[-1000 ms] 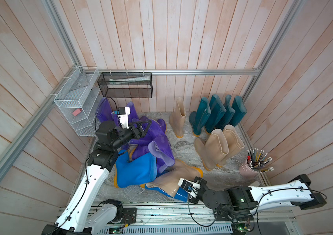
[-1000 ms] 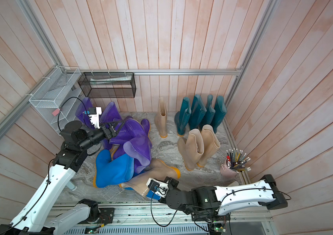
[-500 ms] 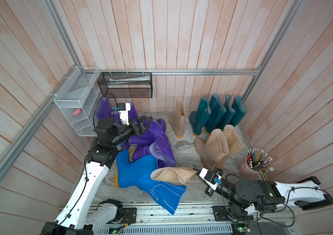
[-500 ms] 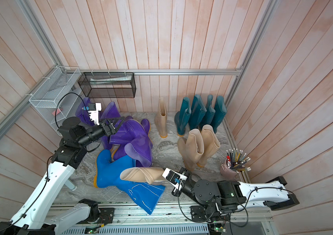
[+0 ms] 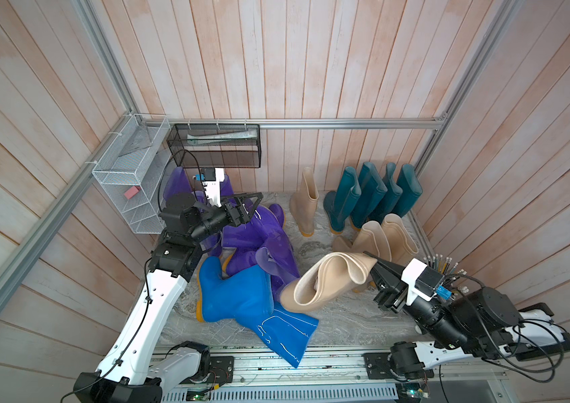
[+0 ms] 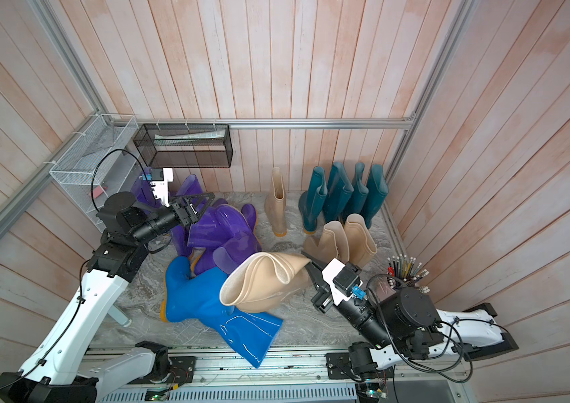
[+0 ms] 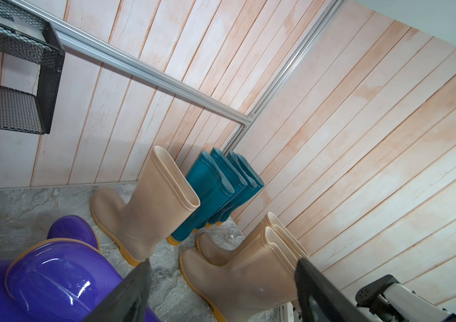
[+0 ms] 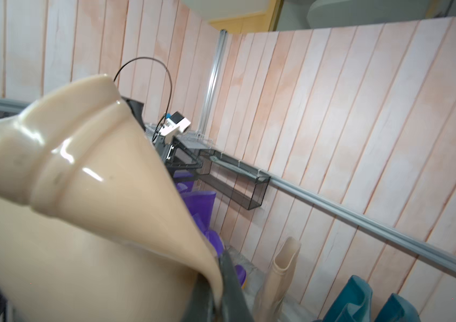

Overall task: Match and arrange rain boots in pairs
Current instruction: Pick up the rain boot at the center of the board.

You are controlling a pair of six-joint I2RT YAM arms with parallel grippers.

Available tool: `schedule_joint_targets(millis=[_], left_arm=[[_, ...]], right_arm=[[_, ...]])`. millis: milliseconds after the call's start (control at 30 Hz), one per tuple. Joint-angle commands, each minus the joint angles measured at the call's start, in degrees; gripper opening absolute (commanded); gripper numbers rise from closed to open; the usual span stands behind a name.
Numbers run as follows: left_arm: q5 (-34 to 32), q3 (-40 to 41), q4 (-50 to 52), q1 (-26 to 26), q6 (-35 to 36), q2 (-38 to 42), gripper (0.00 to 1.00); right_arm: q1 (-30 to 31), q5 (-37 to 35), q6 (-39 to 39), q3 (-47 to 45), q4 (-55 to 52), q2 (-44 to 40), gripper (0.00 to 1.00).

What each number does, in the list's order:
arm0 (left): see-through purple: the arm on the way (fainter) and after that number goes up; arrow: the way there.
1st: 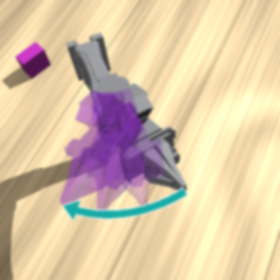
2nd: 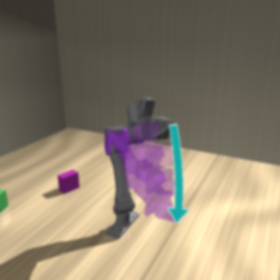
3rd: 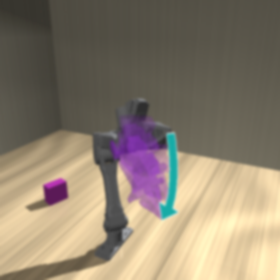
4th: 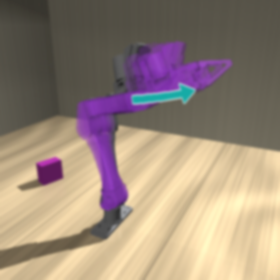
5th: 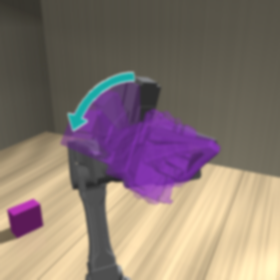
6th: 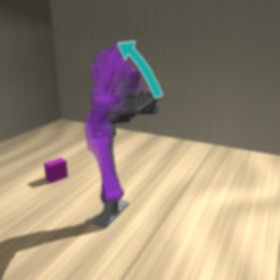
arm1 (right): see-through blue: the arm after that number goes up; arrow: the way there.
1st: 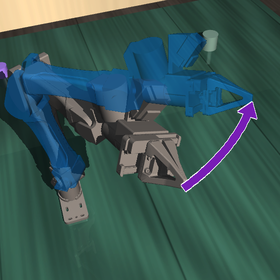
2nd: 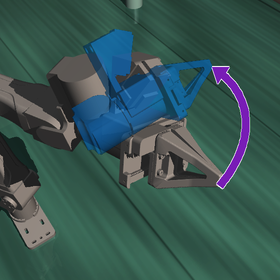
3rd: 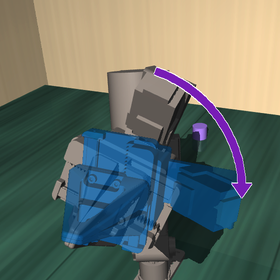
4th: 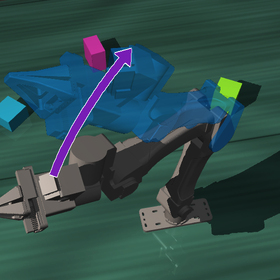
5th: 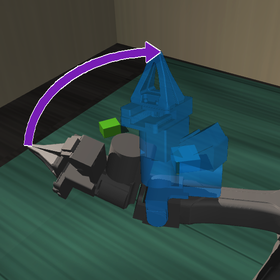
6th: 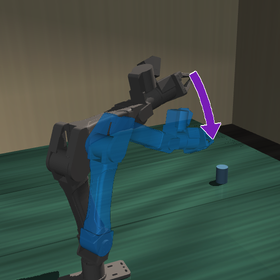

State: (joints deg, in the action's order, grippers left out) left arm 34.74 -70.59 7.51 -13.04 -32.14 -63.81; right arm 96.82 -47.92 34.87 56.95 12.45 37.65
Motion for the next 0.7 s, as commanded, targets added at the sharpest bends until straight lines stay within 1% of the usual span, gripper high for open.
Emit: schedule_joint_targets(millis=[0,67,133,200,267,300,400,467,500,567,667], left_arm=[[3.19,-1.25,-2.94,-0.01,-0.58,-0.26,0.82],[4.23,-1.03,-3.70,-0.26,-0.92,0.08,0.82],[4.54,-0.88,-3.49,-0.66,-0.53,0.43,0.81],[4.54,-0.87,-3.06,-1.34,0.17,0.71,0.81],[4.45,-1.04,-2.50,-1.89,0.79,0.79,0.81],[4.53,-1.10,-2.33,-2.27,1.25,0.79,0.81],[4.58,-1.81,-2.80,-3.35,2.28,0.62,0.81],[4.93,-2.73,-3.42,-3.57,2.78,-0.10,0.82],[5.26,-3.09,-3.94,-3.57,2.94,-0.47,0.83],[5.76,-3.84,-5.30,-3.56,3.65,-1.09,0.86],[6.53,-4.11,-8.63,-3.52,4.32,-1.80,0.93]], right_arm=[[-0.97,-2.98,12.15,3.84,23.15,3.04,0.00],[-3.66,-1.91,10.84,6.67,21.52,5.32,0.00],[-9.39,0.94,4.72,11.04,14.91,7.62,0.00],[-19.30,7.15,-5.91,16.86,4.24,11.18,0.00],[-30.99,15.17,-15.19,22.81,-5.27,15.82,0.00],[-36.60,19.61,-19.40,25.32,-8.15,18.23,0.00],[-49.71,32.29,-26.76,31.59,-11.04,23.86,0.00],[-54.84,37.74,-30.14,36.74,-13.86,27.93,0.00],[-56.03,39.75,-30.71,38.19,-14.04,29.28,0.00],[-56.83,41.87,-30.84,39.80,-13.26,31.30,0.00],[-57.37,45.06,-31.57,43.15,-15.19,33.81,0.00]])
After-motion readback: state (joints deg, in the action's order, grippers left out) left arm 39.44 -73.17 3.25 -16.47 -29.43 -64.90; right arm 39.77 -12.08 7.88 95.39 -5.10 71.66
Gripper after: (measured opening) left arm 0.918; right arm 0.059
